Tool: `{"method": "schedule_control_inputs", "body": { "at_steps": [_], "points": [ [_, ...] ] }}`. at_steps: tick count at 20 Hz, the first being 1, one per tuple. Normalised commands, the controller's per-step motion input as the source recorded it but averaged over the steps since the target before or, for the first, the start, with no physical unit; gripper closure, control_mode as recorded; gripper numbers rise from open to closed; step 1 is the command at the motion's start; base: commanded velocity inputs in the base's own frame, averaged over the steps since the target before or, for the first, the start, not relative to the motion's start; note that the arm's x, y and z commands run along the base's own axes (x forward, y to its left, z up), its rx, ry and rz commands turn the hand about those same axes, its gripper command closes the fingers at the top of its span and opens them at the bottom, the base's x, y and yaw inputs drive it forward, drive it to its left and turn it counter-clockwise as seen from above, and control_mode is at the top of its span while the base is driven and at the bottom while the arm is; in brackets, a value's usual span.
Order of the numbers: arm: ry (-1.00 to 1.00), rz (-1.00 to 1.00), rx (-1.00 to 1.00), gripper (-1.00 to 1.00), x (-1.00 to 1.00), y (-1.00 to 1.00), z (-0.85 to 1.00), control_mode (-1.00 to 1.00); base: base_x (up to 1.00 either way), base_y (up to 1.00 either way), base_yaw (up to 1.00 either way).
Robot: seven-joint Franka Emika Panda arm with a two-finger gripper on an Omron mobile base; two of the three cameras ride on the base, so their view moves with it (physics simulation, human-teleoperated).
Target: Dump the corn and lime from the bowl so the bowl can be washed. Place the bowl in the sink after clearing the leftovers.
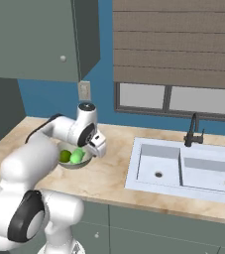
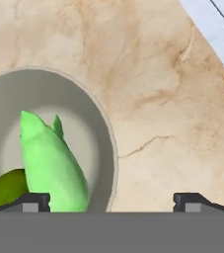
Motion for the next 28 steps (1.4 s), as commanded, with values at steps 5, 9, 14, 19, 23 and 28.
{"method": "schedule_control_inputs", "body": {
  "at_steps": [5, 9, 14, 19, 23, 28],
  "points": [
    [0.03, -0.09, 0.00, -1.00, 0.09, 0.00, -0.56, -1.00, 0.00, 0.00, 0.00],
    [0.00, -0.02, 0.00, -1.00, 0.10, 0.00, -0.44, -1.00, 0.00, 0.00, 0.00],
    [0.00, 0.00, 0.00, -1.00, 0.05, 0.00, -0.32, -1.00, 0.00, 0.00, 0.00],
    [0.00, 0.00, 0.00, -1.00, 0.10, 0.10, -0.31, -1.00, 0.00, 0.00, 0.00],
    [0.00, 0.00, 0.01, 1.00, 0.17, 0.06, -0.14, -1.00, 0.00, 0.00, 0.00],
    [0.00, 0.00, 0.00, 1.00, 0.00, 0.00, 0.00, -1.00, 0.00, 0.00, 0.00]
  ]
}}
